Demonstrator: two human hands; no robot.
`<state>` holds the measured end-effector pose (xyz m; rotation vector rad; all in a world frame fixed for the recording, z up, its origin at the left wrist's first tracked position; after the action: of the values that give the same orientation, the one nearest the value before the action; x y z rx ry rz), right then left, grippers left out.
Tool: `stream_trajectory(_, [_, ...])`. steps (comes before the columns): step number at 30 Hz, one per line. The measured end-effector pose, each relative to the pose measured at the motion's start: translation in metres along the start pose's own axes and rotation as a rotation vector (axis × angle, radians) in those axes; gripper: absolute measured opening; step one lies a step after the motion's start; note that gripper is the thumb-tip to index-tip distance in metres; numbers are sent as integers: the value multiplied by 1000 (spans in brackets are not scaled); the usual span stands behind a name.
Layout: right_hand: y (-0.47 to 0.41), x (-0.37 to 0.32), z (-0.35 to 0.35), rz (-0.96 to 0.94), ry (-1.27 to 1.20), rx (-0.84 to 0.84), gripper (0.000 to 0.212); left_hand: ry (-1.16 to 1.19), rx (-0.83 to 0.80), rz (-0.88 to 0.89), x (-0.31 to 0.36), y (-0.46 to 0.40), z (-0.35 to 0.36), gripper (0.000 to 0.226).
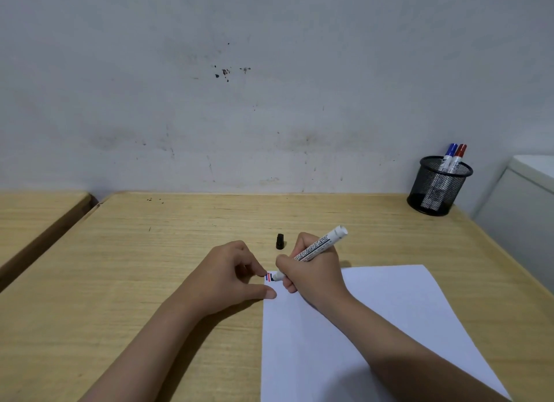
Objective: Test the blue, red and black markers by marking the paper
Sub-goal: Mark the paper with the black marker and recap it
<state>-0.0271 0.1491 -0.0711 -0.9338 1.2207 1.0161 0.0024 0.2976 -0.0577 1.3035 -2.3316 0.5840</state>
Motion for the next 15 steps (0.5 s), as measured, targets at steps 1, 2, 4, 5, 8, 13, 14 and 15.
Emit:
stream_trajectory(1, [0, 0, 0, 1, 2, -1, 30, 0, 1, 4, 0, 0, 0, 40])
stream_trajectory(2, [0, 0, 0, 2, 7, 0, 30, 1, 2, 6, 0, 0, 0, 40])
stream_trajectory(4, [0, 0, -1, 1, 14, 1, 30, -2, 0, 8, 0, 0, 0, 40])
stream_trajectory(5, [-1, 0, 0, 2, 15, -1, 31, -4, 0, 9, 0, -1, 0, 40])
stream_trajectory(8, [-1, 1, 1, 12, 6, -11, 30, -11, 4, 10, 0, -1, 0, 38])
stream_trajectory(13, [2, -3, -7, -2, -101, 60, 30, -45, 6, 15, 1, 0, 0, 35])
stream_trajectory(14, [3, -5, -11, -10, -159, 94, 29, -46, 4, 13, 1, 0, 0, 36])
stream_trajectory(15, [3, -6, -15, -18, -219, 126, 29, -44, 1, 11, 1, 1, 0, 36])
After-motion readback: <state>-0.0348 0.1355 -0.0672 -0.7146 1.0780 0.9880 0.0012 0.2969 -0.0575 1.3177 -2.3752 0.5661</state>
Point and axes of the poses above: each hand's wrist, its own y-axis away from the middle knuckle, its own z-axis out of the palm, x = y × z, the point moved 9 cm from there along -y, towards the middle knuckle, and after that the axes turned 13 degrees about -y, right-handed, at the moved point
